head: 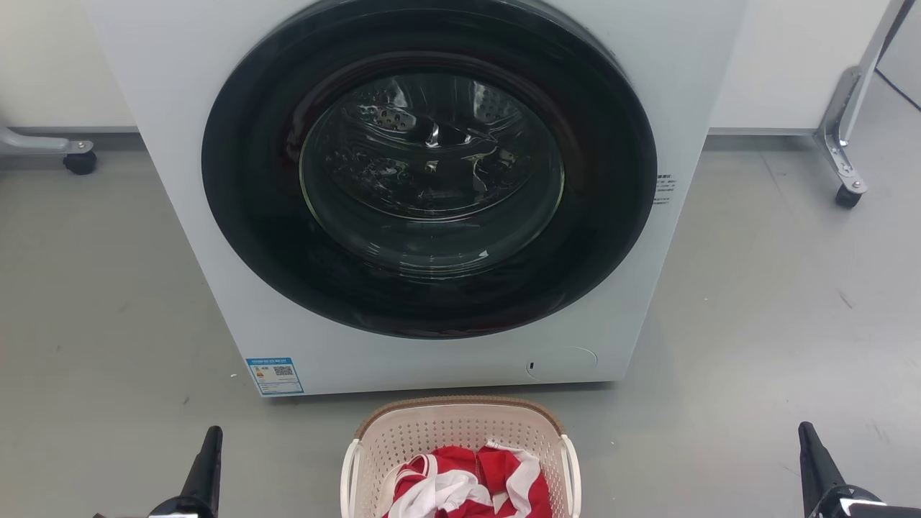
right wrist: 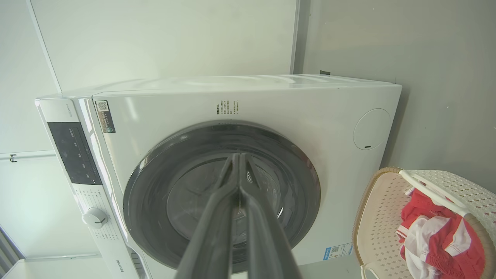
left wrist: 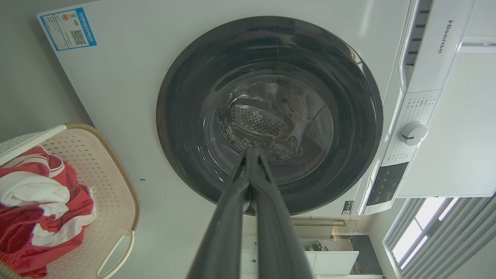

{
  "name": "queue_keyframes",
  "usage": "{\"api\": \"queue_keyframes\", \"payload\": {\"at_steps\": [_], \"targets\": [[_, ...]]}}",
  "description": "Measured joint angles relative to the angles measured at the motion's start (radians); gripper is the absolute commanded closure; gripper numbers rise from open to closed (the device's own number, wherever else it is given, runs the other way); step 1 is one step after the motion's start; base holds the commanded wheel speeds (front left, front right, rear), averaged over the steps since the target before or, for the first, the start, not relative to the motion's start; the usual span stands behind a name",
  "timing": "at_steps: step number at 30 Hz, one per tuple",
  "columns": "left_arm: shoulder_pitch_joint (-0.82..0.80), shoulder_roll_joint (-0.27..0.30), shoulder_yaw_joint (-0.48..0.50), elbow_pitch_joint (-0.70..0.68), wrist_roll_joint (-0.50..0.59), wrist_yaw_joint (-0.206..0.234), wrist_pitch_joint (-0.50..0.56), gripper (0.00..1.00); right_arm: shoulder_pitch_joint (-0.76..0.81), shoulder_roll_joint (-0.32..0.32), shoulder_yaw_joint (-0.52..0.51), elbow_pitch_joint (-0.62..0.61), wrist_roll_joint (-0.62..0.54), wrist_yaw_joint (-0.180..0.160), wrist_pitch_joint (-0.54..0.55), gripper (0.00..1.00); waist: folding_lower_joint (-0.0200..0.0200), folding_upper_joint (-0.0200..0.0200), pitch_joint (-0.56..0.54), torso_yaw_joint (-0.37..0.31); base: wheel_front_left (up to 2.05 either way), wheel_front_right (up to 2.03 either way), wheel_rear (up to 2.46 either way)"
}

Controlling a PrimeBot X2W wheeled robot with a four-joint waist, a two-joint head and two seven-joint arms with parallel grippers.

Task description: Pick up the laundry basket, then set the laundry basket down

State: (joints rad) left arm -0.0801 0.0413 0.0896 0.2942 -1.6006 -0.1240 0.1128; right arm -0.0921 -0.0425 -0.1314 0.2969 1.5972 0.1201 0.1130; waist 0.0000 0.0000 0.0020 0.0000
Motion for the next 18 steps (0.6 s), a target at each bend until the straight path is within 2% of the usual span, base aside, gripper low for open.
{"api": "queue_keyframes", "payload": {"at_steps": [9,10,18], "targets": [[0.000,0.000,0.000,0.000,0.000,0.000,0.000,1.00,0.000,0.000,0.000,0.000,0.000,0.000,0.000,1.00,0.0000,0.0000,0.000,0.000,0.00,0.00,0.00],[0.000,0.000,0.000,0.000,0.000,0.000,0.000,0.00,0.000,0.000,0.000,0.000,0.000,0.000,0.000,0.00,0.0000,0.0000,0.000,0.000,0.00,0.00,0.00],[0.052,-0.013,-0.014,0.047,0.001,0.002,-0.010,0.00,0.046,0.020,0.017,0.050,0.000,-0.005,-0.010,0.00,0.0000,0.0000,0.000,0.000,0.00,0.00,0.00]]}}
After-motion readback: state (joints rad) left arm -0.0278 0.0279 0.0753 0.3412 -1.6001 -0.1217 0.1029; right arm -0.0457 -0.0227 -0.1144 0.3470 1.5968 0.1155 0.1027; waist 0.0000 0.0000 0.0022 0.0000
